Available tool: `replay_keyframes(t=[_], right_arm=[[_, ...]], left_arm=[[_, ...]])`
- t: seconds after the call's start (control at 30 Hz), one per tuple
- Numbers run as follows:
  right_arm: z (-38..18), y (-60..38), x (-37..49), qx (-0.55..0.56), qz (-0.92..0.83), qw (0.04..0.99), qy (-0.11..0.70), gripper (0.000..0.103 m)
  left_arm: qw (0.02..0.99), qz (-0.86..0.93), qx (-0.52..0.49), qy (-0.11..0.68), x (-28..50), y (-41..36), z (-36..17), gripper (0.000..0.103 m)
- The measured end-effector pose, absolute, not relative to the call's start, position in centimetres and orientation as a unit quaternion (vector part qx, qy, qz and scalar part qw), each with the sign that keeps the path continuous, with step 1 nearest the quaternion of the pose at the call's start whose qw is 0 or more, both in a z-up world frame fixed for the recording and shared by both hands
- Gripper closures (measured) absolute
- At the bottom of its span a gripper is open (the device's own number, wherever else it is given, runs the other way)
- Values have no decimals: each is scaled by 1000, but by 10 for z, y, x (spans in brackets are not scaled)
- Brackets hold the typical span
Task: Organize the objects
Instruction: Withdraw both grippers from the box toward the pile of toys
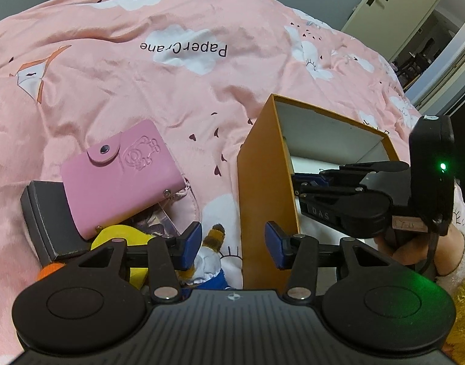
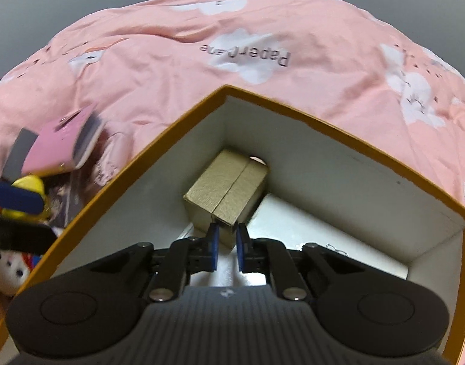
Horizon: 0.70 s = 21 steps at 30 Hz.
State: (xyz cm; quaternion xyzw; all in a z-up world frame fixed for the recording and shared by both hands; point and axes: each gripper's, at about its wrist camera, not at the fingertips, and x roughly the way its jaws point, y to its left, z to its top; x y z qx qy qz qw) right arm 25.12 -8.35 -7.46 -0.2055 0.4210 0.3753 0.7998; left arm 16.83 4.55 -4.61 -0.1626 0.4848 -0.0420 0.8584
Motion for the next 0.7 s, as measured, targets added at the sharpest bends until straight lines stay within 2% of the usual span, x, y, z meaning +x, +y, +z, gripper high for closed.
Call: replay_keyframes(t=[0.17,0.3,0.37,0.43,0.7], right_arm=[[-67,-90,244,-191,362,806,427,90],[-40,-108,227,-135,362,817,428,89],[-23,-118,213,-105,366,824,419,87],[-8,-124,195,-85,370,833,402,78],[22,-116,126,-46,399,847,347,77]], left_arm=[[864,-43,-158,476,162,47,-38,47],[877,-46,-150,454,149,53,-18,49],[883,-50,-148,442,142,57,-6,50],[889,-50,-147,432,133,62,5,51],[888,-21,-171,426,92,81,13,53]])
